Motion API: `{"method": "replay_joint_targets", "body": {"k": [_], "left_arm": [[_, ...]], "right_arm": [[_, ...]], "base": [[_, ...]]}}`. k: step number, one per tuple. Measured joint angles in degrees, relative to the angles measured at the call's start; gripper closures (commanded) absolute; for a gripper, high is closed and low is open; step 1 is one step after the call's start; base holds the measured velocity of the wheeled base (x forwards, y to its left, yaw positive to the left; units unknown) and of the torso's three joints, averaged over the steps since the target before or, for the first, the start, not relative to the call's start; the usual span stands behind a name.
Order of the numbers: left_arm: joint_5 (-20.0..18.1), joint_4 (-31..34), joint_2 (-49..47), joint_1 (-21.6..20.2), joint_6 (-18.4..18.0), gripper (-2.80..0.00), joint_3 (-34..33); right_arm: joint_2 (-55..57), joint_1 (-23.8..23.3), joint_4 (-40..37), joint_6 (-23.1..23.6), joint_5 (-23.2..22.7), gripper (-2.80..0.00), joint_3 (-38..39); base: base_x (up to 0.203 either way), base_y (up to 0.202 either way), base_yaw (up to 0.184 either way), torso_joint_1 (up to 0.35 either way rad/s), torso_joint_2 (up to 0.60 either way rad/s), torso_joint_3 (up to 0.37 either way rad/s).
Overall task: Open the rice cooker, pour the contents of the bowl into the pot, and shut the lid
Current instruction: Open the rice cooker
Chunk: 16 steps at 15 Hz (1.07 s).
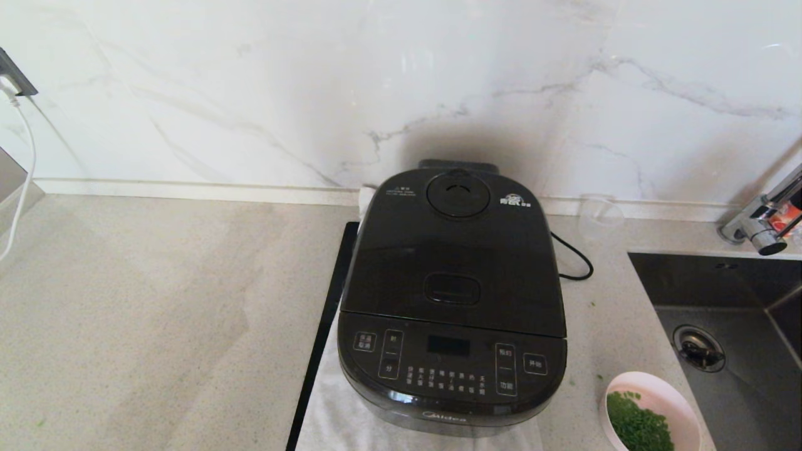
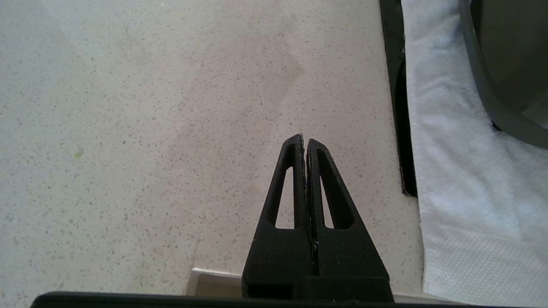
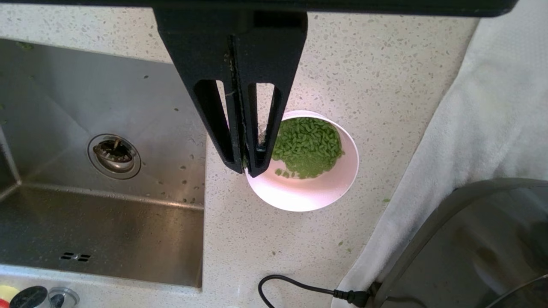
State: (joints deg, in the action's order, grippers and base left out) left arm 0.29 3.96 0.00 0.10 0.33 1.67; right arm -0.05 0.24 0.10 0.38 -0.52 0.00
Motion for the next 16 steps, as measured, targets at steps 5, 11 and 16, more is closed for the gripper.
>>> {"method": "replay_joint_targets", "body": {"k": [5,11,16], "left_arm": [[-0.37,0.06,0.00,0.00,-0.85,0.00,-0.07],[-2.33,0.58,-1.32,0.00,-3.22,0.00,4.51],[-8.67,-0.46,-20.22,0.01,0.74,0.00,26.79]], "right_arm": [[-0.02,0.00,0.06,-0.25,0.01,0.00,0.00],[-0.02,0.00,0.06,-0.24,0.01,0.00,0.00],[-0.02,0.00,0.07,-0.25,0.01,0.00,0.00]], "base": [[0.000,0.000,0.000,0.000,0.00,0.000],[0.000,0.000,0.000,0.000,0.00,0.000],[0.000,0.000,0.000,0.000,0.00,0.000]]}}
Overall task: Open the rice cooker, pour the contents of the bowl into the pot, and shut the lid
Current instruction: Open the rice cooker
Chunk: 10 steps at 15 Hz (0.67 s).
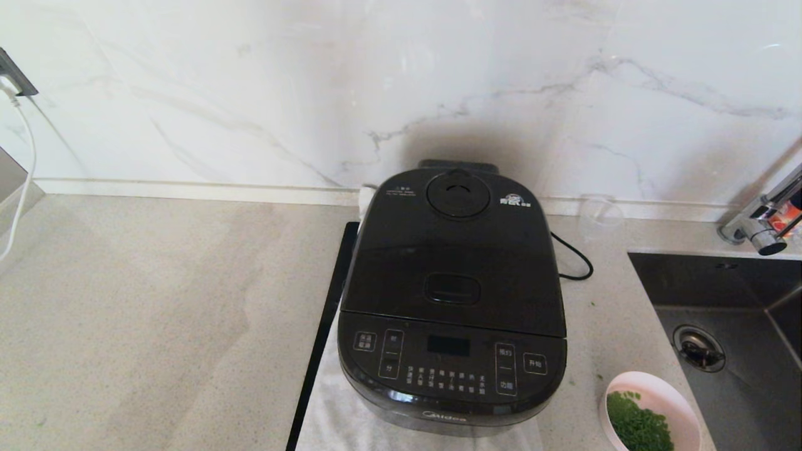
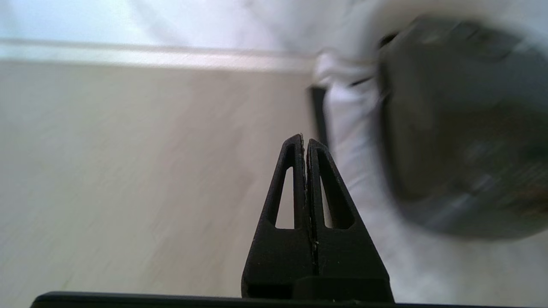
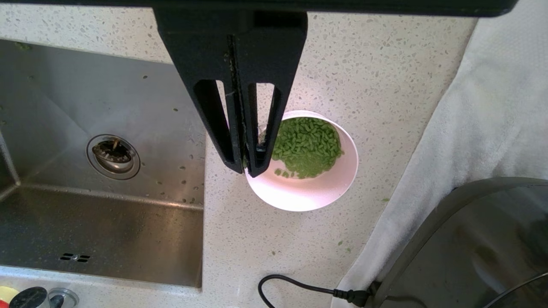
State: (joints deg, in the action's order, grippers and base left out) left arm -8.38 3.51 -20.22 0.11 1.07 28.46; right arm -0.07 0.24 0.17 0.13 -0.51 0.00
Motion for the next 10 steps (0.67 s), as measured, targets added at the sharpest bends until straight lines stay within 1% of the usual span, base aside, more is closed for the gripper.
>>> {"method": "replay_joint_targets", "body": {"k": [3,5,7,10], "left_arm": [[-7.01,-0.05,-17.21,0.63,3.43,0.00,15.30],[-11.32,1.19,-28.82,3.63,7.06,0.00,25.85],[-13.87,3.04,-40.20,9.69,11.49,0.00,35.81],[-15.37,6.31,-53.68,22.20,17.32,0.00,49.19]], "right_arm": [[0.00,0.00,-0.04,0.04,0.02,0.00,0.00],[0.00,0.00,-0.04,0.04,0.00,0.00,0.00],[0.00,0.00,0.01,0.02,0.00,0.00,0.00],[0.00,0.00,-0.01,0.02,0.00,0.00,0.00]], "base": [[0.000,0.000,0.000,0.000,0.00,0.000],[0.000,0.000,0.000,0.000,0.00,0.000],[0.000,0.000,0.000,0.000,0.00,0.000],[0.000,0.000,0.000,0.000,0.00,0.000]]}}
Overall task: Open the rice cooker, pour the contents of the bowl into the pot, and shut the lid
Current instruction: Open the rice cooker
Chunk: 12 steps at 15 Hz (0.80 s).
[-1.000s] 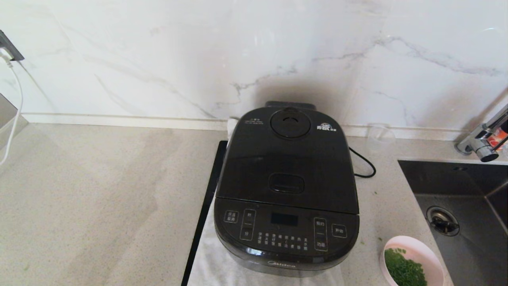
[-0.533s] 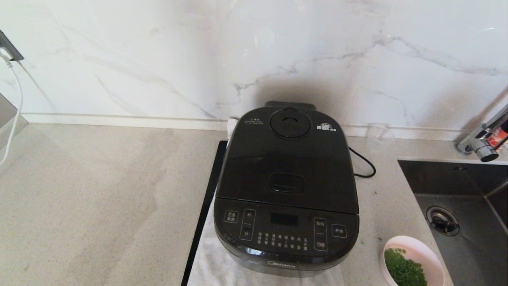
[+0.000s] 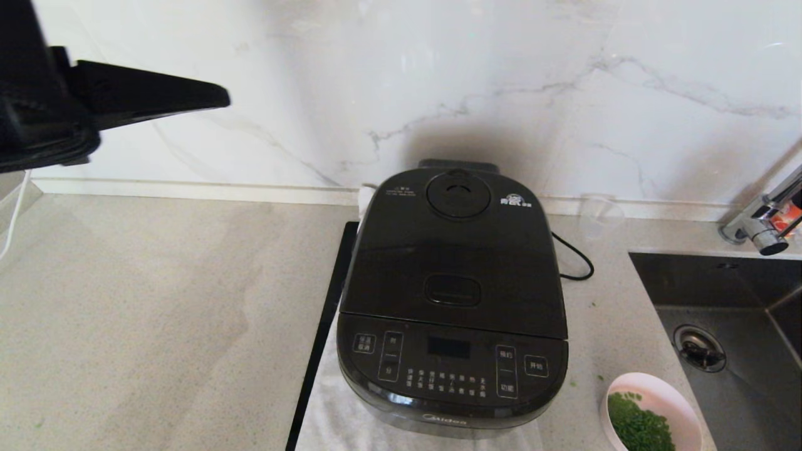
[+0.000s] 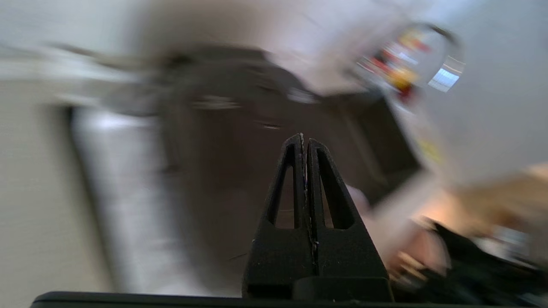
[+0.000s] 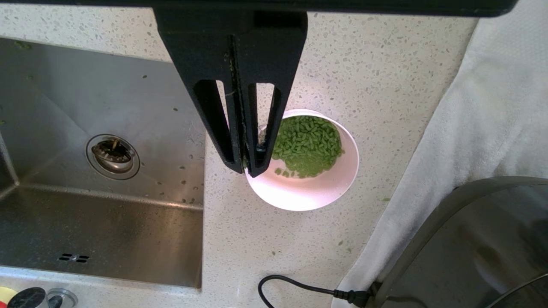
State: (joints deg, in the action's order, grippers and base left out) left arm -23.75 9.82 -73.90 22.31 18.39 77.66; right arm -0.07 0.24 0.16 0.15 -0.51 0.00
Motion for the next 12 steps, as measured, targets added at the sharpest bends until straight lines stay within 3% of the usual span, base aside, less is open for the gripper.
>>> {"method": "replay_joint_targets", "body": {"k": [4,7,10,12], "left_arm": [[1.54,5.17,-11.41,11.72,3.25,0.00,9.00],[9.36,5.09,-16.25,16.62,2.93,0.00,8.64],[12.98,5.81,-19.33,20.63,2.86,0.00,8.78],[17.93,5.81,-21.17,23.76,2.83,0.00,8.89]], "right_arm": [[0.00,0.00,0.00,0.01,0.02,0.00,0.00],[0.00,0.00,0.02,-0.02,0.02,0.00,0.00],[0.00,0.00,0.00,0.01,0.00,0.00,0.00],[0.00,0.00,0.00,0.03,0.00,0.00,0.00]], "base": [[0.000,0.000,0.000,0.000,0.00,0.000],[0.000,0.000,0.000,0.000,0.00,0.000],[0.000,0.000,0.000,0.000,0.00,0.000],[0.000,0.000,0.000,0.000,0.00,0.000]]}}
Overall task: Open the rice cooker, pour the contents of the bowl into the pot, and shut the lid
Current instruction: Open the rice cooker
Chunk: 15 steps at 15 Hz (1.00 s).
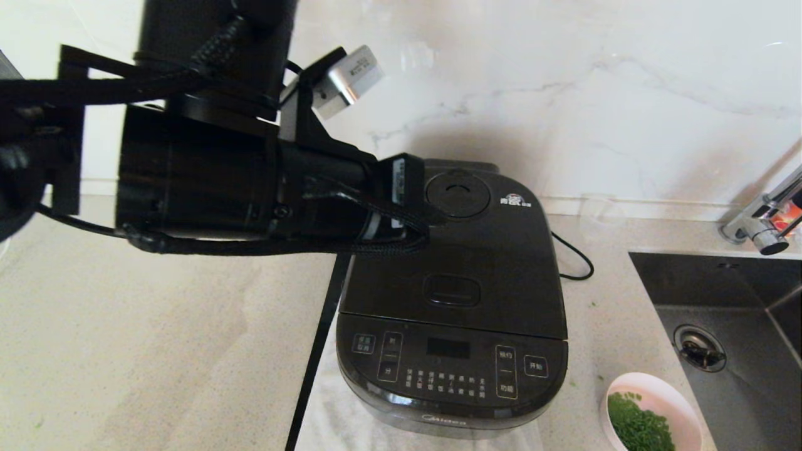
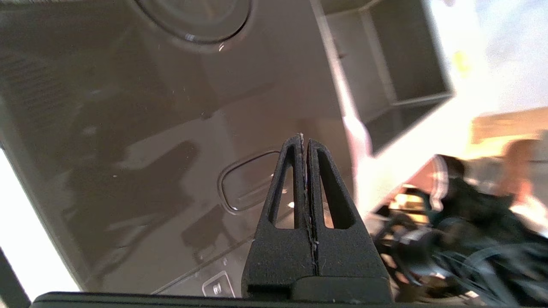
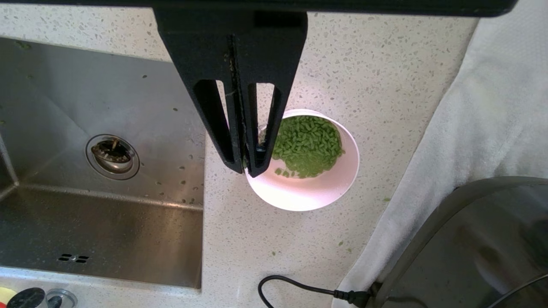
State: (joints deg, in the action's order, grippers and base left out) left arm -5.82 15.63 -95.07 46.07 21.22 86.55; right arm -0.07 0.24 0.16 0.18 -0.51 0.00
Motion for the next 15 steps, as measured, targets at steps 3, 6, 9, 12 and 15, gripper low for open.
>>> {"method": "replay_joint_targets", "body": {"k": [3,6,9,12,15], "left_arm": [[3.92,-0.28,-1.74,2.06,0.03,0.00,-0.53],[7.54,-0.83,-2.95,2.37,0.30,0.00,-1.77],[9.79,-0.81,-3.58,2.43,0.18,0.00,-3.43],[10.50,-0.96,-4.46,2.48,0.22,0.00,-4.30],[10.89,-4.03,-5.37,2.69,0.39,0.00,-5.56]], "right_arm": [[0.00,0.00,0.02,-0.05,0.00,0.00,0.00],[0.00,0.00,-0.01,-0.02,0.02,0.00,0.00],[0.00,0.00,0.00,-0.02,0.00,0.00,0.00],[0.00,0.00,0.00,-0.02,0.00,0.00,0.00],[0.00,0.00,-0.02,-0.02,0.00,0.00,0.00]], "base": [[0.000,0.000,0.000,0.000,0.00,0.000],[0.000,0.000,0.000,0.000,0.00,0.000],[0.000,0.000,0.000,0.000,0.00,0.000],[0.000,0.000,0.000,0.000,0.00,0.000],[0.000,0.000,0.000,0.000,0.00,0.000]]}}
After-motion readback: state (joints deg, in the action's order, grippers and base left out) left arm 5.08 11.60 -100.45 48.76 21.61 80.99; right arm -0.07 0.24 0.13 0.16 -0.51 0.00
